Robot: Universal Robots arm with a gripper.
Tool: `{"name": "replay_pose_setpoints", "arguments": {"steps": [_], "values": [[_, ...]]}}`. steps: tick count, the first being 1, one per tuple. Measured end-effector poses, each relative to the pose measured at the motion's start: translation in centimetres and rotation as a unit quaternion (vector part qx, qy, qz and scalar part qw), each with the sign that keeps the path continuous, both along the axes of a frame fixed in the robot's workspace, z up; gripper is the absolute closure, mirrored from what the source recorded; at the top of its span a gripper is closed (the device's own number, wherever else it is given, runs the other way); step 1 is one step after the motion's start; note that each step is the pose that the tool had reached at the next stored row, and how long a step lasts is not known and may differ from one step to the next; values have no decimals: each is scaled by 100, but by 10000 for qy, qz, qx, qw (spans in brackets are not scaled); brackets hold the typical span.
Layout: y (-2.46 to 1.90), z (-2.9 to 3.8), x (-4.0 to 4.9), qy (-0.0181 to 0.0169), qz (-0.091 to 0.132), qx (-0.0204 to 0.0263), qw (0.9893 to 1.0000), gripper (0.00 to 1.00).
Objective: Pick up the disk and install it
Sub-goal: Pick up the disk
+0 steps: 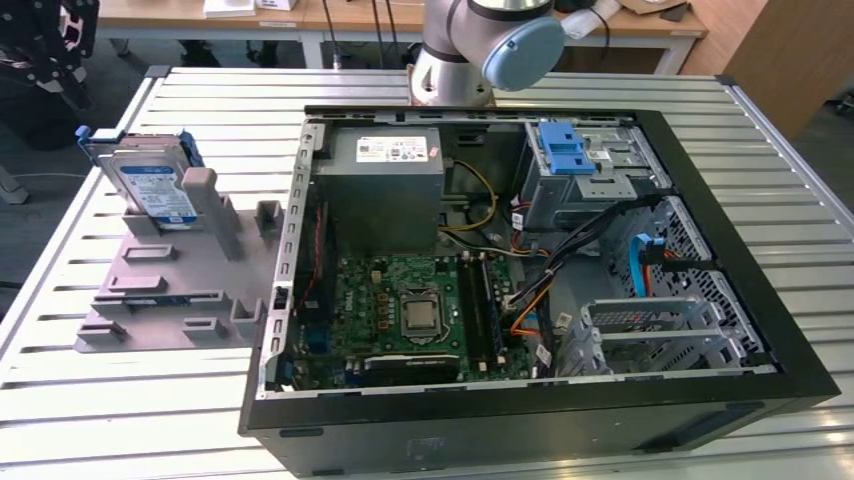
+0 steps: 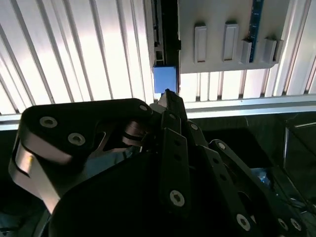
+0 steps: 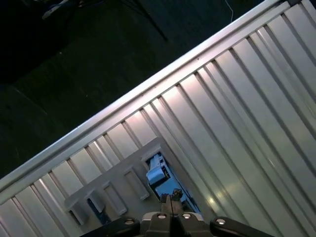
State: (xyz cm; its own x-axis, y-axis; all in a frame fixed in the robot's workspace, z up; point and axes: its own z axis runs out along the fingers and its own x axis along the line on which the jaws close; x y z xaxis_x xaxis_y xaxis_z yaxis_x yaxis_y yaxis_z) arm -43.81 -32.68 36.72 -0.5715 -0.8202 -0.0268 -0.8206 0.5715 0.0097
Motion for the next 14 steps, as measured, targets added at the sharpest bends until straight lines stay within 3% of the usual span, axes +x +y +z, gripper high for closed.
{"name": "replay_pose_setpoints", "arguments": {"steps": [4, 7, 11, 14], "values": [[0, -5, 0, 0, 359, 0, 9994, 89], [0, -9, 0, 0, 635, 0, 9980, 89], [0, -14, 0, 0, 993, 0, 9951, 89], [0, -17, 0, 0, 1270, 0, 9919, 89]]}}
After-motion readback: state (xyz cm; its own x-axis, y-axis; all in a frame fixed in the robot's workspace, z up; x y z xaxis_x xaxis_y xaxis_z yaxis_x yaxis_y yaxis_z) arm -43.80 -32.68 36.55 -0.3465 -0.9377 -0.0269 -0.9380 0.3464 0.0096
